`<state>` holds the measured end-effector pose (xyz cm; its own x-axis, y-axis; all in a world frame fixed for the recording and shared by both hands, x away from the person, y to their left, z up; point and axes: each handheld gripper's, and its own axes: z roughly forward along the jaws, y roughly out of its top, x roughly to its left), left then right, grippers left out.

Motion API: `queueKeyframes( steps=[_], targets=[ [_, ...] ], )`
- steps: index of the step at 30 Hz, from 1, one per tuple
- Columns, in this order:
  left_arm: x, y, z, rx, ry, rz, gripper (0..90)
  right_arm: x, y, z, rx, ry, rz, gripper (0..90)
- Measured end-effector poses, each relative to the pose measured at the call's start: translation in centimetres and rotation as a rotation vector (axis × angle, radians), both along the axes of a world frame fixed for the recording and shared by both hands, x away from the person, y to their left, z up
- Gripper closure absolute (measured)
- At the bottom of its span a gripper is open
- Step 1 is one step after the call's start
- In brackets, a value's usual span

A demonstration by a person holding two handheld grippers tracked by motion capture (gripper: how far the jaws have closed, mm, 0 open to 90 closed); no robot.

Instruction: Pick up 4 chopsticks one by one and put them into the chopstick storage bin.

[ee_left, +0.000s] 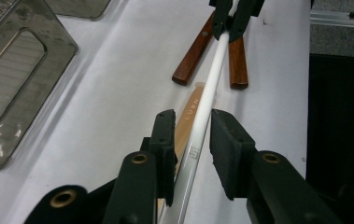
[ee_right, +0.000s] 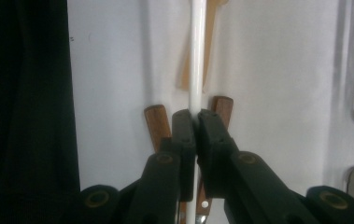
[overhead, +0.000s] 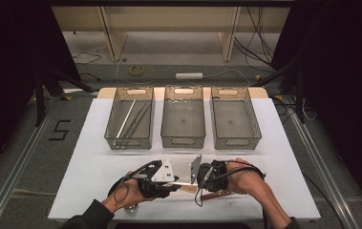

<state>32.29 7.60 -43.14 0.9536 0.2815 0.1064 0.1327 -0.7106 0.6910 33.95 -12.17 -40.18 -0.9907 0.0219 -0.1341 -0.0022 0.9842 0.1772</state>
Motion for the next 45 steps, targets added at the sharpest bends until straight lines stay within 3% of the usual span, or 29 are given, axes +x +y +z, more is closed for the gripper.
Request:
queueKeyframes(
  steps=[7,11,17,21,22,26,35,42,45],
  targets=[
    [-0.3,-0.1,-0.2,0.043,0.002,-0.079,78.1,-0.3,0.0,-0.1,-0.003,-0.007,0.042,86.1],
    [-0.5,-0.1,-0.2,0.028,0.024,-0.127,82.2,-0.5,-0.2,-0.1,-0.007,-0.005,0.073,85.3],
    [-0.6,0.2,0.2,-0.007,0.017,-0.128,82.9,-0.3,-0.8,0.5,0.031,0.003,0.054,82.3],
    [-0.3,0.7,0.4,-0.020,-0.005,-0.075,83.0,-0.2,-1.6,1.7,0.089,-0.004,0.017,67.8],
    [-0.2,0.8,0.5,-0.024,-0.003,-0.065,83.0,-0.2,-1.9,2.1,0.119,-0.021,-0.006,61.1],
    [0.4,1.5,0.8,-0.062,-0.010,0.011,82.9,0.1,-2.7,2.9,0.223,-0.034,-0.093,51.9],
    [1.1,2.7,1.4,-0.115,-0.030,0.154,83.0,1.1,-4.7,3.4,0.442,-0.066,-0.286,40.8],
    [1.9,3.9,2.0,-0.169,-0.041,0.268,83.0,0.9,-6.5,2.6,0.594,-0.107,-0.412,35.8],
    [2.4,4.6,2.4,-0.190,-0.048,0.322,83.0,0.6,-7.6,1.8,0.669,-0.097,-0.466,34.0]
  ],
)
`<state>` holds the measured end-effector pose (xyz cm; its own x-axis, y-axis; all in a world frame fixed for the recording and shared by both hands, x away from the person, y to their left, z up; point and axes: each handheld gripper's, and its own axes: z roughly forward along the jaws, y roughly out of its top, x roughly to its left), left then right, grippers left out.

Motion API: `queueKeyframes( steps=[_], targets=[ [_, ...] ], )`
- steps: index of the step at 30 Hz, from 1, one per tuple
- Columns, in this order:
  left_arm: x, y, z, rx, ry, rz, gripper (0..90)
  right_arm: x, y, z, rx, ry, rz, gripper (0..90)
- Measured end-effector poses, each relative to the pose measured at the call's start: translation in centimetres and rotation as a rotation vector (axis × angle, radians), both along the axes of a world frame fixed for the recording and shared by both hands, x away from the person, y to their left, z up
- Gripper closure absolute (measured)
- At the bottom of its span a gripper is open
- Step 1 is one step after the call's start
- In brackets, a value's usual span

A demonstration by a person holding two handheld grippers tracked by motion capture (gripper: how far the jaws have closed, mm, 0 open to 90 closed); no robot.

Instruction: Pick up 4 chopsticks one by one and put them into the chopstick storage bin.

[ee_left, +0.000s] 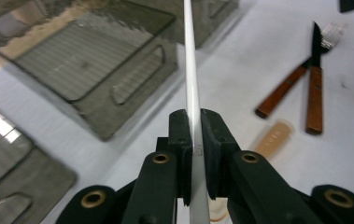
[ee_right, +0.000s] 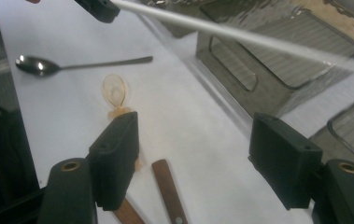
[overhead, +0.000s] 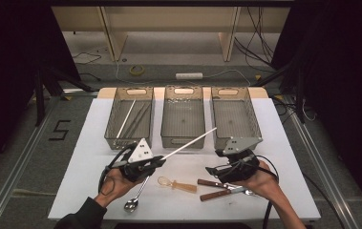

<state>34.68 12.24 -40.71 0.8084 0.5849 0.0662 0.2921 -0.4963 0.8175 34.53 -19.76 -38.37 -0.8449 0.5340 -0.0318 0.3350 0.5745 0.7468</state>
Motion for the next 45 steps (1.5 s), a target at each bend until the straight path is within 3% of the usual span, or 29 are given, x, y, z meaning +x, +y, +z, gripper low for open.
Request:
queueKeyframes(
  steps=[3,8,21,26,32,40,45],
  targets=[
    [0.6,0.7,0.4,-0.015,-0.008,0.048,83.0,-0.1,-0.8,-0.7,0.049,0.013,-0.036,33.1],
    [1.9,1.9,0.7,-0.036,-0.014,0.126,83.0,-0.5,-1.5,-1.7,0.085,0.018,-0.073,31.0],
    [5.1,5.3,1.6,-0.065,-0.036,0.303,82.9,-1.7,-2.2,-2.9,0.146,0.015,-0.114,27.8],
    [6.8,7.0,1.1,-0.084,-0.020,0.372,82.9,-1.9,-2.7,-3.0,0.170,0.018,-0.132,27.0],
    [8.2,8.8,0.4,-0.079,0.006,0.462,83.0,-2.2,-2.9,-3.2,0.172,0.027,-0.134,27.0],
    [8.9,9.8,0.0,-0.059,0.018,0.526,82.9,-2.6,-2.7,-3.5,0.163,0.035,-0.121,26.5],
    [9.6,10.3,-0.2,-0.047,0.050,0.575,82.8,-2.8,-2.6,-3.5,0.164,0.038,-0.116,25.4]
  ],
)
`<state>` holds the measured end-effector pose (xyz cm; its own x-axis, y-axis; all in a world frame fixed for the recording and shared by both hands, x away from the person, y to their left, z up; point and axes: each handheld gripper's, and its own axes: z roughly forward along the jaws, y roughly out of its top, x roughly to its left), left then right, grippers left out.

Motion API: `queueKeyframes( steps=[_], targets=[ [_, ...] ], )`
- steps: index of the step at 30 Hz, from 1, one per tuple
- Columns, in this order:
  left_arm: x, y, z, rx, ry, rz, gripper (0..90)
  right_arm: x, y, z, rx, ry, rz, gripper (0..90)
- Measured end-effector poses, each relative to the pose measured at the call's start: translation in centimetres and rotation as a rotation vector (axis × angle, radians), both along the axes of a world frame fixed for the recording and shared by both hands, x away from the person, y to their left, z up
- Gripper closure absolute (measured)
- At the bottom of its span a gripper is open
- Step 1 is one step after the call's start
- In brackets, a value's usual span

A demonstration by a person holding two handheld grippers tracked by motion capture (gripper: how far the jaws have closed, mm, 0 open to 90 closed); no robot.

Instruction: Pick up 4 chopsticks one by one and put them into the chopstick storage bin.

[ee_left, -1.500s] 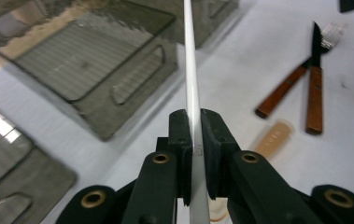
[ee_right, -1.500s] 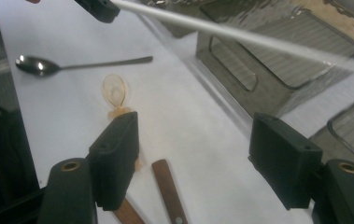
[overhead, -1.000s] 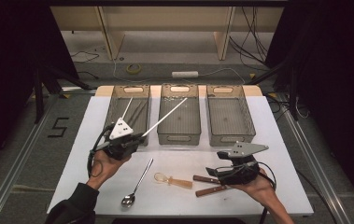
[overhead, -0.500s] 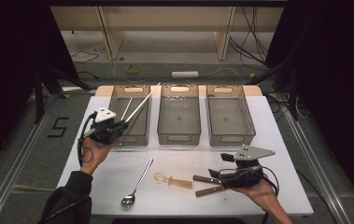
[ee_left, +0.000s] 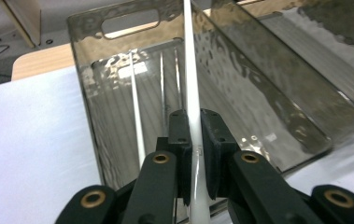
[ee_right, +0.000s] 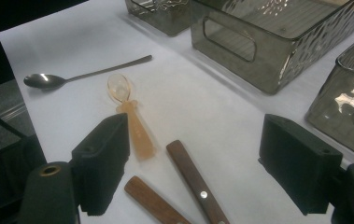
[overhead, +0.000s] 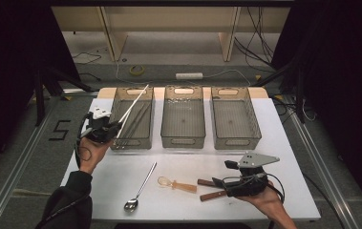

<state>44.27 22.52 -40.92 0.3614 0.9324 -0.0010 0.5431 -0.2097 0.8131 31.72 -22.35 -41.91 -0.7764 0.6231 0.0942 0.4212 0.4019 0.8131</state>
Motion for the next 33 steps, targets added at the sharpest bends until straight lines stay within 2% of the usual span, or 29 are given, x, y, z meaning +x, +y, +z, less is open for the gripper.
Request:
queueKeyframes(
  steps=[16,28,30,33],
  targets=[
    [1.6,0.5,-0.8,0.024,0.065,0.062,82.7,-0.2,0.2,-0.1,-0.007,0.007,0.012,25.5],
    [2.4,0.3,-1.6,0.057,0.109,0.085,82.1,-0.2,0.2,-0.2,-0.015,0.009,0.023,25.8],
    [2.5,0.3,-1.8,0.048,0.109,0.092,81.6,-0.2,0.3,-0.2,-0.018,0.009,0.025,25.8],
    [2.5,0.2,-1.7,0.047,0.105,0.101,73.1,-0.3,0.3,-0.2,-0.022,0.009,0.028,25.9]
  ],
)
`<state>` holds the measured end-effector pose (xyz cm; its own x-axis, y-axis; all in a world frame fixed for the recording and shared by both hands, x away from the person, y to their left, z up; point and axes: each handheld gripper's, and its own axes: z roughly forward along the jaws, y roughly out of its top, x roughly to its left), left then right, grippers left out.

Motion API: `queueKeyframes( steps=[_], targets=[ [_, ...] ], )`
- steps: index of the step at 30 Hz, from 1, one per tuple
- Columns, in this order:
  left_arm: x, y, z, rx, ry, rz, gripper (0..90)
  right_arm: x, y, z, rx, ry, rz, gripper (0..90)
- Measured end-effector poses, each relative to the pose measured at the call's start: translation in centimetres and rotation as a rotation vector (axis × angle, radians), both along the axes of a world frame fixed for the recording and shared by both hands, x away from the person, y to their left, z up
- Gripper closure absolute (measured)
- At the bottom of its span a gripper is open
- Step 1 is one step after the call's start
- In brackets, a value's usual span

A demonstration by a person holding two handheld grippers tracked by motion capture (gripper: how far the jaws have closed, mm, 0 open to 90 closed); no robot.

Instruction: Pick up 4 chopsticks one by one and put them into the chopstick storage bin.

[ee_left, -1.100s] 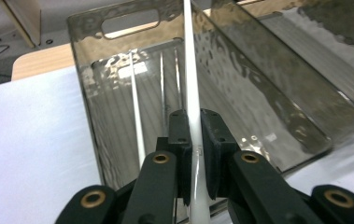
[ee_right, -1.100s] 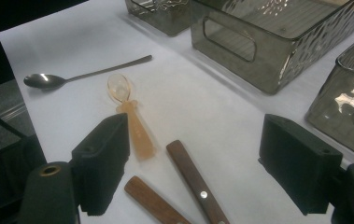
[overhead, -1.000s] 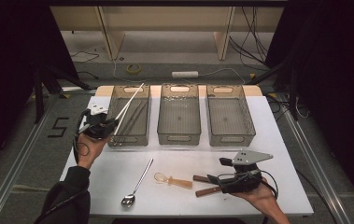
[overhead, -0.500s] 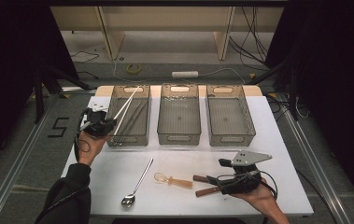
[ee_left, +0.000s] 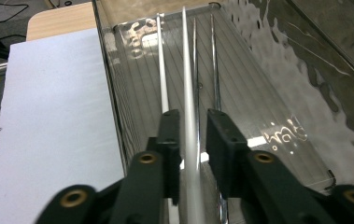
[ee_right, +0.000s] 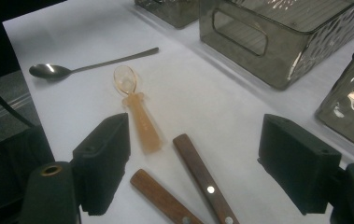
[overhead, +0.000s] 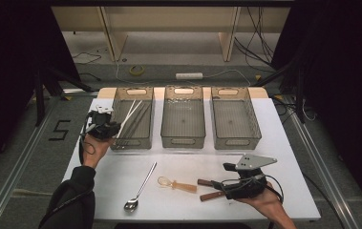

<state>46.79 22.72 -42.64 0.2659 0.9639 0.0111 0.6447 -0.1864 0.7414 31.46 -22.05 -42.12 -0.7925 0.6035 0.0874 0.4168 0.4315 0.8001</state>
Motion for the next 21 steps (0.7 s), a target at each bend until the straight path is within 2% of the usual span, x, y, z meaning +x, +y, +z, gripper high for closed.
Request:
queueKeyframes(
  steps=[4,12,21],
  targets=[
    [-0.3,0.0,0.5,-0.007,-0.009,0.006,61.4,0.0,0.0,0.0,-0.002,-0.001,0.001,25.9],
    [-1.9,-0.4,2.1,-0.057,0.005,-0.052,41.5,-0.2,-0.1,0.1,0.002,-0.008,-0.008,25.8],
    [-4.1,-2.2,3.6,-0.066,0.034,-0.138,29.4,-0.2,-0.3,0.0,0.007,-0.019,-0.018,25.7]
  ],
)
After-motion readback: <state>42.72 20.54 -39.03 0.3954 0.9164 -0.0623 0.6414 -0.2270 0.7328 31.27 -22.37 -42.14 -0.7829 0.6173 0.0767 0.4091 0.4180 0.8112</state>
